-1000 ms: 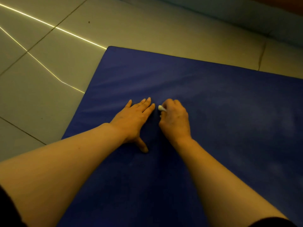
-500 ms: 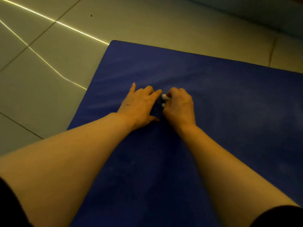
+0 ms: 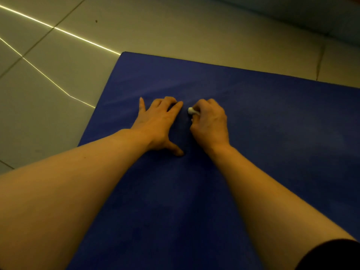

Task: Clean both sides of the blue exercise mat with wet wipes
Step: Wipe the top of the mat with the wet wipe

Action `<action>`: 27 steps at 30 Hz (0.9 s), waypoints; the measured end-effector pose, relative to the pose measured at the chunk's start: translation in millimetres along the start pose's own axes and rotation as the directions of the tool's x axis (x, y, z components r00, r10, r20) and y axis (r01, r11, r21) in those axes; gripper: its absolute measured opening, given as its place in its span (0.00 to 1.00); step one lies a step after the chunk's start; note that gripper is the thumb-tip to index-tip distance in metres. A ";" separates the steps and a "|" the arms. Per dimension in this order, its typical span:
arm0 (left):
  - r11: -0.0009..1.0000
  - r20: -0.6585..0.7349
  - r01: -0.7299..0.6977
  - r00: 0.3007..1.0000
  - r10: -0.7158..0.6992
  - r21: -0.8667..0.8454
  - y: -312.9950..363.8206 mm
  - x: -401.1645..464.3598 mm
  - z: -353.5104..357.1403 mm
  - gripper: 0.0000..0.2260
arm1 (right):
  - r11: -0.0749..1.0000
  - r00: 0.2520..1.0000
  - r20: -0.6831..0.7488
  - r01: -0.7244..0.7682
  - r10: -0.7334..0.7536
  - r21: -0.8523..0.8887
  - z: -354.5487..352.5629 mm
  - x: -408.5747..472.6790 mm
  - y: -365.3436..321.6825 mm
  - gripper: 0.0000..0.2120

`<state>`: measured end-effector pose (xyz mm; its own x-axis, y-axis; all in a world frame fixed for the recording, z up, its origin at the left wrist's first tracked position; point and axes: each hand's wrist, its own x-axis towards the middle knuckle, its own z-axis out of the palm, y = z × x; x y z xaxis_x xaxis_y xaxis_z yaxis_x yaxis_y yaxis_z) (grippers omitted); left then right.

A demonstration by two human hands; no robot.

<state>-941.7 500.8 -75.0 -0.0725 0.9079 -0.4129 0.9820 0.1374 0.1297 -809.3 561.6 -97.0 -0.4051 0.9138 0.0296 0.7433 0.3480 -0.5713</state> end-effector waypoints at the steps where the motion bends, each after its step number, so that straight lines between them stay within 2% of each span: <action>1: 0.999 0.014 -0.001 1.000 0.000 0.041 0.4 3.2 -2.3 0.59 | 0.999 0.998 -0.038 -0.040 0.040 0.004 -6.8 6.3 8.2 0.03; 4: 0.994 0.046 -0.007 0.999 0.002 0.110 1.7 10.3 -6.5 0.61 | 0.964 0.937 -0.226 -0.265 0.265 0.029 -28.1 22.1 32.6 0.07; 6: 0.994 0.056 0.001 0.998 -0.007 0.111 1.8 12.2 -7.3 0.61 | 0.937 0.894 -0.295 -0.347 0.339 0.026 -28.6 22.6 36.7 0.08; 8: 0.996 0.047 0.009 0.999 -0.013 0.086 0.3 13.2 -5.9 0.61 | 0.956 0.912 -0.297 -0.292 0.285 0.020 -15.5 19.6 25.6 0.07; 12: 1.000 0.021 -0.006 1.000 0.006 0.022 -6.4 13.1 -1.4 0.59 | 1.000 0.986 -0.166 -0.024 0.023 -0.003 10.7 16.4 -3.1 0.08; 15: 0.997 0.026 -0.016 0.999 0.018 -0.070 -12.0 16.0 -1.6 0.51 | 1.000 0.994 -0.105 0.006 -0.009 -0.031 1.4 30.5 7.0 0.06; 18: 0.996 -0.017 -0.044 0.999 0.042 -0.075 -16.7 20.3 -5.3 0.37 | 0.986 0.964 -0.219 -0.164 0.153 -0.031 -19.8 43.6 30.4 0.06; 21: 0.998 -0.086 -0.050 0.995 0.046 -0.044 -19.8 24.5 -8.4 0.37 | 0.945 0.907 -0.297 -0.324 0.299 -0.038 -23.2 48.5 33.0 0.08; 23: 1.000 -0.119 -0.027 0.993 0.025 -0.016 -19.3 28.3 -10.6 0.42 | 0.963 0.932 -0.259 -0.269 0.252 -0.032 -10.3 48.8 16.4 0.08; 25: 1.000 -0.131 -0.020 0.991 0.021 0.005 -20.1 32.4 -13.3 0.45 | 0.996 0.982 -0.169 -0.092 0.087 -0.020 7.5 46.6 -2.6 0.07; 27: 1.000 -0.102 -0.002 0.995 0.001 -0.013 -22.7 36.2 -15.6 0.48 | 0.999 0.995 -0.088 0.038 -0.039 -0.018 14.3 48.2 -8.7 0.06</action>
<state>-969.4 536.6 -78.8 -0.0890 0.9437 -0.3187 0.9799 0.1404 0.1420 -842.9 599.6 -102.4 -0.3859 0.9142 0.1237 0.7367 0.3861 -0.5551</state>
